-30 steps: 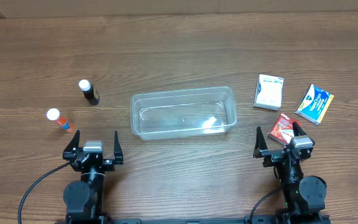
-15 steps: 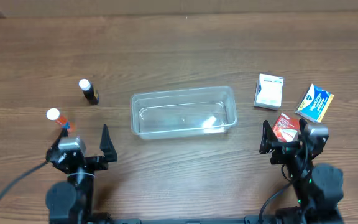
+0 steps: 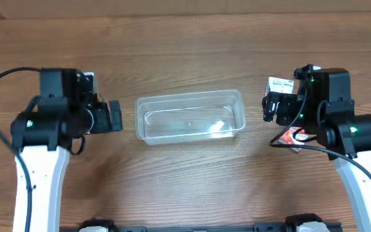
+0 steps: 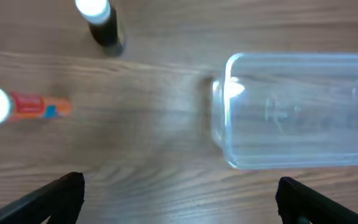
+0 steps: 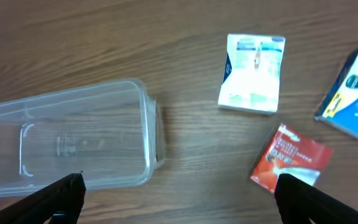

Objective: Pack container
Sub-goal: 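Reach the left gripper to the black bottle and grasp it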

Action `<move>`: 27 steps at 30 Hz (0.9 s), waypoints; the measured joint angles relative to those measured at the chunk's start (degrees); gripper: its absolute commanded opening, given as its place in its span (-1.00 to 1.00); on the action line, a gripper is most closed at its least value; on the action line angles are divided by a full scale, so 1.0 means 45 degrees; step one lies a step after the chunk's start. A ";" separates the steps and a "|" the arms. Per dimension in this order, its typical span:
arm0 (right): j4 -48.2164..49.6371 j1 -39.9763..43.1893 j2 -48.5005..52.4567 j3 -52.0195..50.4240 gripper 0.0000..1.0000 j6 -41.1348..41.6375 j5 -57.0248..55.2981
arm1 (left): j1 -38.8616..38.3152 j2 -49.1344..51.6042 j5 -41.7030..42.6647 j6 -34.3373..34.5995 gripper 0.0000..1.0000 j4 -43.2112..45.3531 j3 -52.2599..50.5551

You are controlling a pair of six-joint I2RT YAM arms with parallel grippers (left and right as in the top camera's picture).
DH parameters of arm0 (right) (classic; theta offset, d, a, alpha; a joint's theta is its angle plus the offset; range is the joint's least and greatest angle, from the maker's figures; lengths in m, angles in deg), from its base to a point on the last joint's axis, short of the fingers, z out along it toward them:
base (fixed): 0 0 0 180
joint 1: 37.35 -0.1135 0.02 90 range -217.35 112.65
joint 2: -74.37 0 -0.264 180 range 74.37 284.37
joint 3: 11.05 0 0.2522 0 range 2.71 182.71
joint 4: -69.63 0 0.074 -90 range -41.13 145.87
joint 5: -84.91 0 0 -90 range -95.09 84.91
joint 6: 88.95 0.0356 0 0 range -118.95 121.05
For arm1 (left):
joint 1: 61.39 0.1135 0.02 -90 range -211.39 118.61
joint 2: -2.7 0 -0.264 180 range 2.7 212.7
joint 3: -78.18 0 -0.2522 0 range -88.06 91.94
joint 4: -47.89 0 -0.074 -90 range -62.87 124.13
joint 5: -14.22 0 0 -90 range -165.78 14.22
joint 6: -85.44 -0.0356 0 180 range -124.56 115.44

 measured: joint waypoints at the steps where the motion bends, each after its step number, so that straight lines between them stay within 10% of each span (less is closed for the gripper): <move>1: -0.0204 0.0000 0.0117 0.0010 1.00 0.0175 -0.0019 | 0.0000 0.0544 0.0044 0.0000 1.00 -0.0180 0.0257; 7: -0.1054 0.0175 0.1617 0.0107 1.00 0.0850 -0.0136 | 0.1292 0.3682 0.0189 0.0194 1.00 -0.2356 0.6159; 18: -0.1073 0.0185 0.1729 0.0107 1.00 0.0996 -0.0141 | 0.1860 0.8553 0.0413 0.0583 0.98 -0.0981 0.7150; 24: -0.1069 0.0185 0.1729 0.0107 1.00 0.0996 -0.0141 | 0.1860 1.0496 -0.0554 0.0607 0.74 -0.1316 0.7150; 27: -0.1064 0.0185 0.1729 0.0107 1.00 0.0991 -0.0141 | 0.1860 1.0943 -0.0903 0.0607 0.32 -0.1307 0.7150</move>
